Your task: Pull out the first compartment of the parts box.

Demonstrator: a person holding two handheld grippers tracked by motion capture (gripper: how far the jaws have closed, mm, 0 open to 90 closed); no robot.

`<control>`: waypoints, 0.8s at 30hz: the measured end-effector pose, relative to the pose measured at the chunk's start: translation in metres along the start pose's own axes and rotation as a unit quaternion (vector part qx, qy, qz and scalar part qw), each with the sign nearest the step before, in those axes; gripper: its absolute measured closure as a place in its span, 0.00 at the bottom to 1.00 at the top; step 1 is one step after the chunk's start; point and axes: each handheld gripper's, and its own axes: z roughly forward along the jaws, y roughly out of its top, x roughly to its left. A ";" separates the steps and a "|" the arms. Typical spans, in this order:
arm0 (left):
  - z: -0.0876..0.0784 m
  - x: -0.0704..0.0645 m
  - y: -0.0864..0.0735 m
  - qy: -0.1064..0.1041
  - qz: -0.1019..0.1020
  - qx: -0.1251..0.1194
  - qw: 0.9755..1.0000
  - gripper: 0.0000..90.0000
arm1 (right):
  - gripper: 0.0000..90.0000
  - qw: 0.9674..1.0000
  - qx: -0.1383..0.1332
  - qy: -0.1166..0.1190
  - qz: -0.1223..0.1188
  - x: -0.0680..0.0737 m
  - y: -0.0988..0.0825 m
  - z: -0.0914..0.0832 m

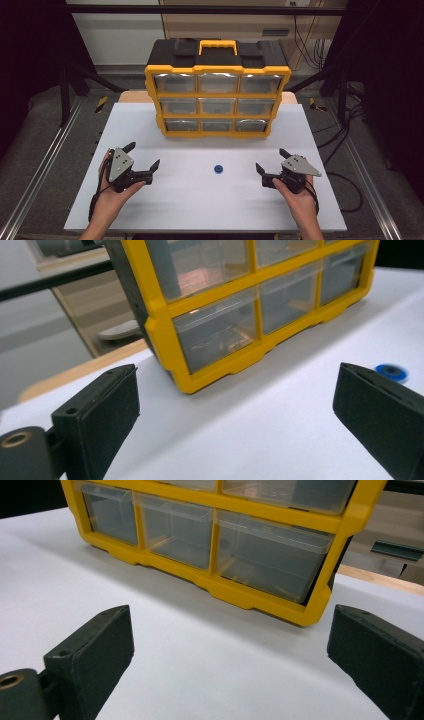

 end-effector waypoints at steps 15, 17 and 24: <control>0.024 -0.015 0.052 0.037 0.159 0.044 0.986 0.10 | 0.06 1.000 0.003 0.009 -0.010 0.002 0.001 0.001; 0.032 -0.020 0.065 0.040 0.198 0.050 0.978 0.10 | 0.06 1.000 0.001 0.008 -0.007 0.002 0.001 0.000; 0.045 -0.029 0.088 0.056 0.263 0.060 0.961 0.13 | 0.06 1.000 0.000 0.006 -0.001 0.000 0.001 0.000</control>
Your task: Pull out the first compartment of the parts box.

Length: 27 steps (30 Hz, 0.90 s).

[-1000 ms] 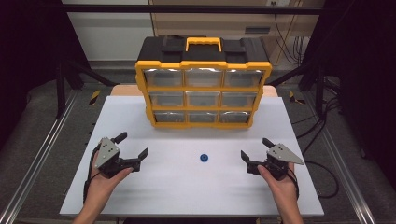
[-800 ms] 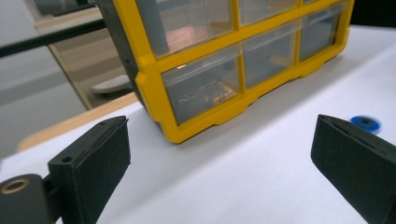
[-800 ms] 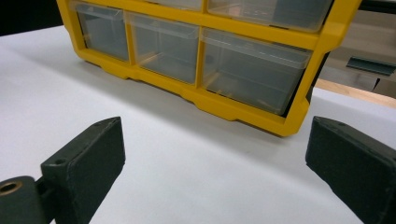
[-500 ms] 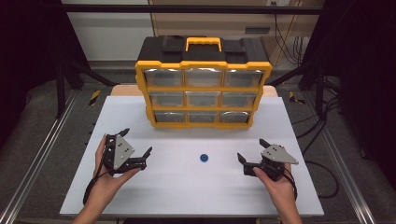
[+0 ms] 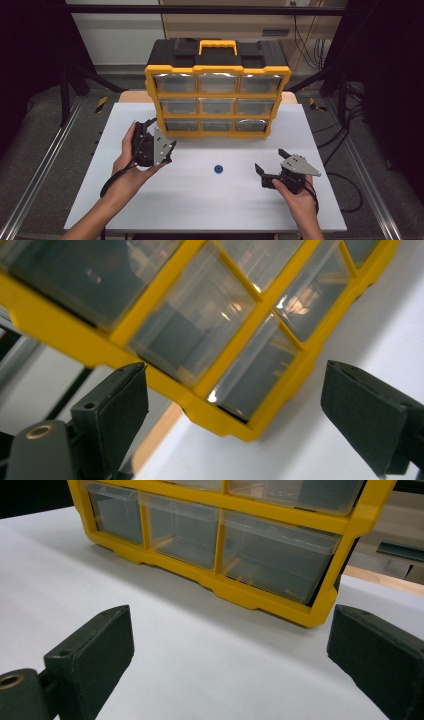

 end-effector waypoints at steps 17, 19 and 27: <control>0.005 0.011 0.023 0.023 0.036 0.001 0.999 0.14 | 0.06 1.000 -0.001 0.000 -0.001 0.001 0.000 0.000; 0.006 0.013 0.024 0.026 0.041 0.001 0.999 0.14 | 0.06 1.000 -0.001 -0.001 0.002 0.000 0.000 0.000; 0.013 0.014 0.025 0.046 0.053 0.003 0.998 0.16 | 0.06 1.000 -0.001 0.002 0.002 0.001 0.000 0.000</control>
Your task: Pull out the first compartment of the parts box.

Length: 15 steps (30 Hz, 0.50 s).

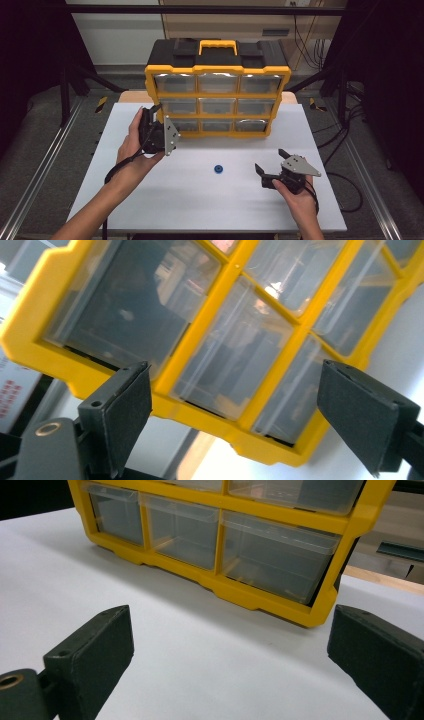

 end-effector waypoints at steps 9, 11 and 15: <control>0.005 0.002 0.005 0.010 0.010 0.003 1.000 0.17 | 0.06 1.000 0.002 0.003 -0.007 0.002 0.000 0.001; 0.006 0.003 0.007 0.012 0.012 0.006 1.000 0.17 | 0.06 1.000 -0.001 -0.001 -0.011 0.002 0.000 0.000; 0.009 0.003 0.009 0.014 0.009 0.005 1.000 0.17 | 0.06 1.000 0.003 0.001 -0.010 0.002 -0.001 0.002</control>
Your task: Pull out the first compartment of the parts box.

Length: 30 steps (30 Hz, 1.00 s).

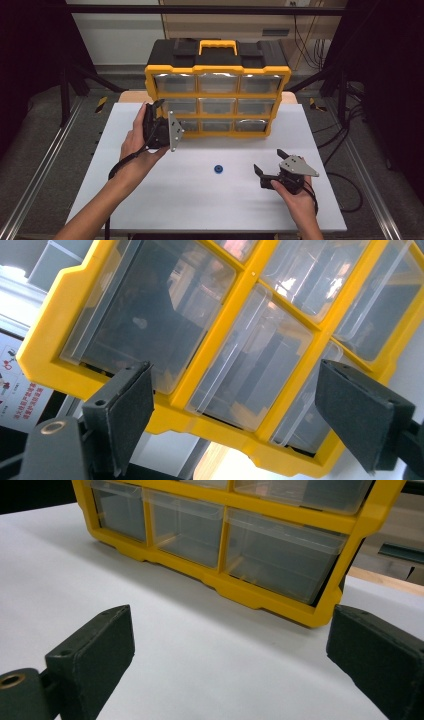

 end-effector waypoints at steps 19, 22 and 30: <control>-0.004 0.014 0.010 0.017 0.027 0.010 0.999 0.17 | 0.07 1.000 -0.005 0.001 -0.007 0.002 0.002 0.000; -0.002 0.015 0.007 0.025 0.036 0.014 0.999 0.17 | 0.07 1.000 -0.006 -0.001 -0.005 0.002 0.002 -0.001; 0.001 0.017 0.011 0.027 0.042 0.014 0.999 0.17 | 0.07 1.000 -0.007 -0.002 -0.003 0.001 0.001 -0.001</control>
